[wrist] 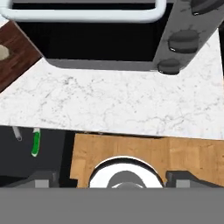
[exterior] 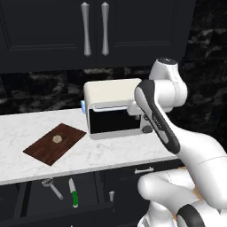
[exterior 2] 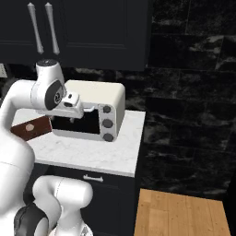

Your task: Place the appropriate cutting tool for cutting the garlic skin on the cutting board.

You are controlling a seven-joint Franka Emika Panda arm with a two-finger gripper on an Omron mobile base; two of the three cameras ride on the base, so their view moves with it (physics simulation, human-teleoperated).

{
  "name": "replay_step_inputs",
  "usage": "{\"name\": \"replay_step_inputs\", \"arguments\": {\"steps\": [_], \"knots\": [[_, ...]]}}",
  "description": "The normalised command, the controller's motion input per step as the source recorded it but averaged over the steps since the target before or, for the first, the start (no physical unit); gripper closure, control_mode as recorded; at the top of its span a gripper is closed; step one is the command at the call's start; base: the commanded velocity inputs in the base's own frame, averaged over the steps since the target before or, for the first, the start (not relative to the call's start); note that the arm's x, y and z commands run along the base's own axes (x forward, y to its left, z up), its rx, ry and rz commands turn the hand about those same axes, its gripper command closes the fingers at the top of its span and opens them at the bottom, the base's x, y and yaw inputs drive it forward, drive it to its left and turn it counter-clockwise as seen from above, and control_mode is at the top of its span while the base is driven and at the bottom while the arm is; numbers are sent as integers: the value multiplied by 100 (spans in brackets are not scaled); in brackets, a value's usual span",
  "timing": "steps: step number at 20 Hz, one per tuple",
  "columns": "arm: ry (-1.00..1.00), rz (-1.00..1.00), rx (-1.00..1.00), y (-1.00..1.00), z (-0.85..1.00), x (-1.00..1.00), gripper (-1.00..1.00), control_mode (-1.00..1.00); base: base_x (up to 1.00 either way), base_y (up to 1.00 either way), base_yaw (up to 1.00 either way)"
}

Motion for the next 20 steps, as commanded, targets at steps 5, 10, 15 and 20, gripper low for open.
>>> {"name": "replay_step_inputs", "arguments": {"steps": [5, 10, 15, 20], "knots": [[2, -3, 0, 100, -58, -48, -100, -100, 0, 0, 0], [14, -1, 0, 100, -59, -20, -100, -100, 0, 0, 0], [10, 0, 0, 100, -61, -7, -100, -100, 0, 0, 0], [9, 0, 0, 97, -60, -5, -100, -100, 0, 0, 0]]}}
